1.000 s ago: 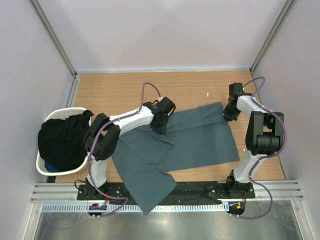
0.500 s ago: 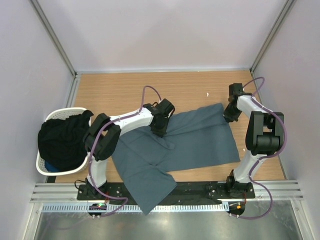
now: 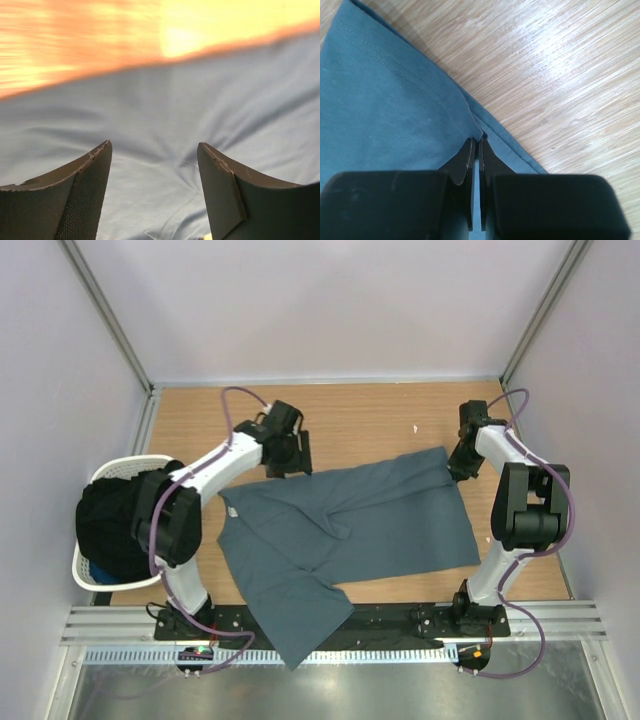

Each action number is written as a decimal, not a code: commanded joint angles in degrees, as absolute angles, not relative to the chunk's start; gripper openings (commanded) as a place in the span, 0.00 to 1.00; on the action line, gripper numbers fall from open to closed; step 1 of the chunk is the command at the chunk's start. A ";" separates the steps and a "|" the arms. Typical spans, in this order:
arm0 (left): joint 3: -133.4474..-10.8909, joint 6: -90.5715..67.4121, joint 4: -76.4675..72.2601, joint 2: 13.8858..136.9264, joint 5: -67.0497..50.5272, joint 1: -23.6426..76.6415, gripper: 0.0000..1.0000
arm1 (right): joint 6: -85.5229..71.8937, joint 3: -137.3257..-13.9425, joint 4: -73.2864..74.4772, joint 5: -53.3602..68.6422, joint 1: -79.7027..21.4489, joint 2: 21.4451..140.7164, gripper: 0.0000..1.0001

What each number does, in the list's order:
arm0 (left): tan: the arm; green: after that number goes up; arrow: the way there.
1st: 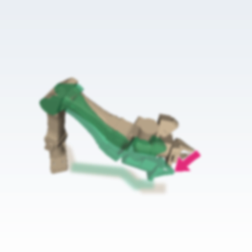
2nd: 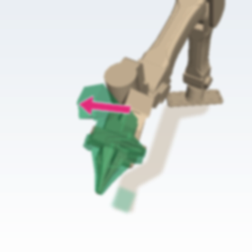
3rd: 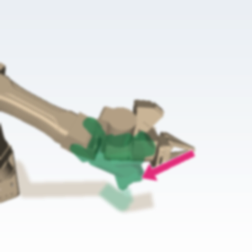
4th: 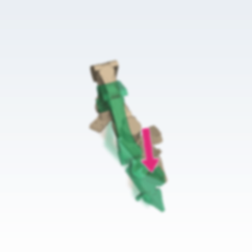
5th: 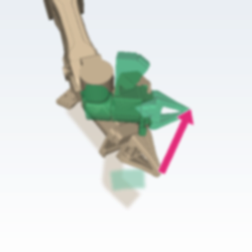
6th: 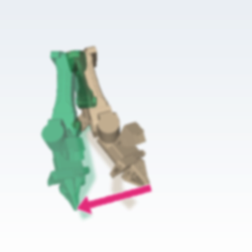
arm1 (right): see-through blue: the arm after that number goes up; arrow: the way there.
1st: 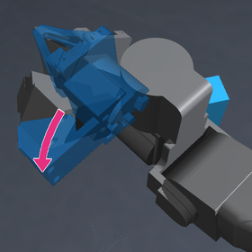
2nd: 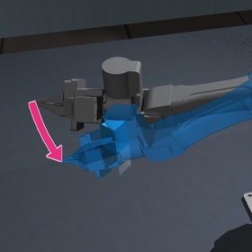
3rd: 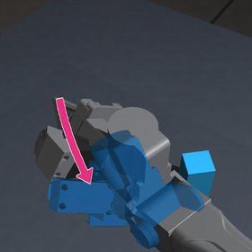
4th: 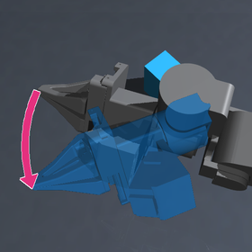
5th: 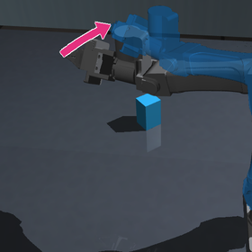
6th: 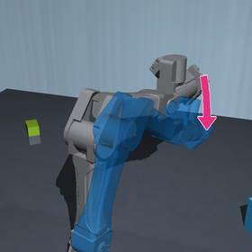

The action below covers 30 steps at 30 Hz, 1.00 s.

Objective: Fold and stack the t-shirts
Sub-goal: Fold the tshirt

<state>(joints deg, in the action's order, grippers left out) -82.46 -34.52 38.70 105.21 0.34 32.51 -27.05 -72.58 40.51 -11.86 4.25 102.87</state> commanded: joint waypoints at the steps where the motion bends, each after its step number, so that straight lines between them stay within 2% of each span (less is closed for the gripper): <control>1: -79.11 -39.45 37.18 99.15 1.75 27.78 0.71 | -26.10 -74.09 42.27 -12.74 4.48 101.51 0.07; 10: -69.80 -44.47 35.78 97.12 5.19 21.62 0.71 | -26.45 -73.21 45.09 -12.13 4.40 97.30 0.06; 30: -66.80 -43.77 34.19 98.08 5.45 17.40 0.70 | -25.84 -67.85 45.35 -14.06 4.48 98.53 0.05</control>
<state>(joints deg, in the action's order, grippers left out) -67.00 -43.53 35.88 97.80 4.08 17.96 -26.65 -68.34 45.54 -12.53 4.25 99.59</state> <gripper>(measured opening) 0.704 0.078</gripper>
